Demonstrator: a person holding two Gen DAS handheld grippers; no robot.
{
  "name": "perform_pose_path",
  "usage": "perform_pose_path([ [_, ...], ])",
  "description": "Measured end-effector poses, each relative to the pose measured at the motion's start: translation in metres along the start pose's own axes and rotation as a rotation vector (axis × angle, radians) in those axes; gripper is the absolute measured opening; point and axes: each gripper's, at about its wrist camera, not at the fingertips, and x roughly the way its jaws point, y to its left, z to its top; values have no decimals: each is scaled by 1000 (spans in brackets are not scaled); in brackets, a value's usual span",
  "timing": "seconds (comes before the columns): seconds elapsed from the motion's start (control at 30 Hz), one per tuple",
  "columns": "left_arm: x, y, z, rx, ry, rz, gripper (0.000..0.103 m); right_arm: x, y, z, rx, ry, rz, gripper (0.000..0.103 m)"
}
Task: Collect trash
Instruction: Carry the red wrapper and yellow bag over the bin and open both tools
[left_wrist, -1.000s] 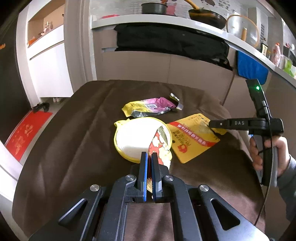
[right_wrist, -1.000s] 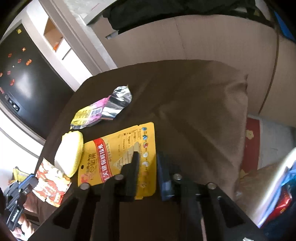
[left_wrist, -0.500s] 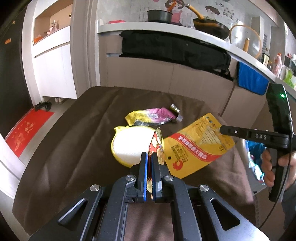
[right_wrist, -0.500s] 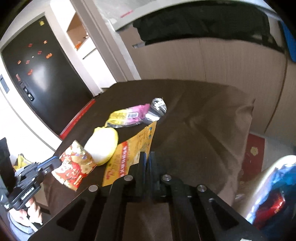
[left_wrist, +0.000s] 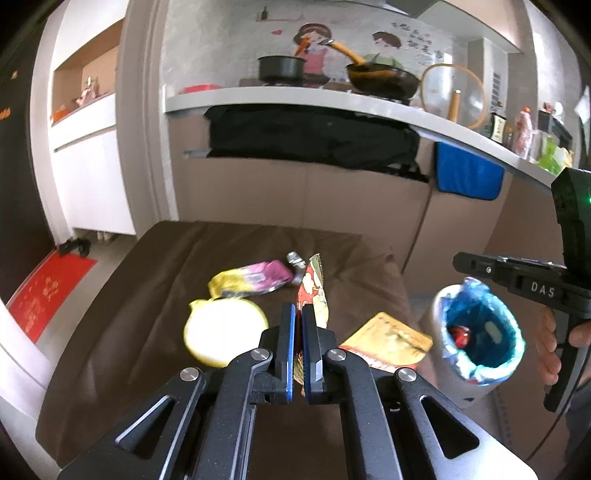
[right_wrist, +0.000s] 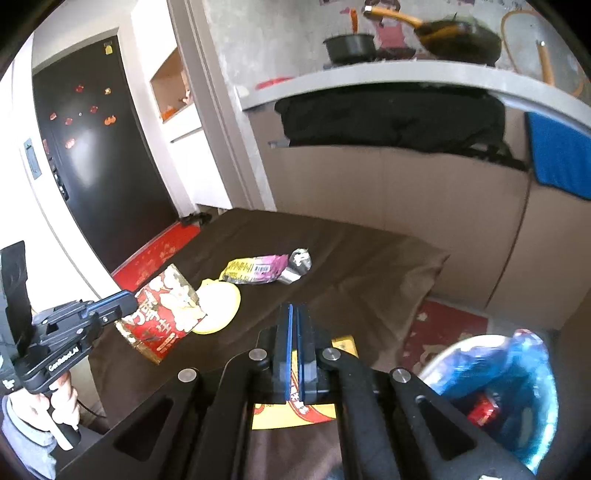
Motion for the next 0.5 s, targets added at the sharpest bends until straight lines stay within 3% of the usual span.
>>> perform_pose_path([
  [0.07, 0, -9, 4, 6, 3, -13, 3, 2, -7, -7, 7, 36, 23, 1],
  [0.13, 1, -15, 4, 0, 6, -18, 3, 8, -15, -18, 20, 80, 30, 12],
  [0.2, 5, -17, 2, 1, 14, -20, 3, 22, -29, -35, 48, 132, 30, 40],
  [0.5, 49, -19, -28, -23, 127, -42, 3, 93, -61, -66, 103, 266, 3, 38],
])
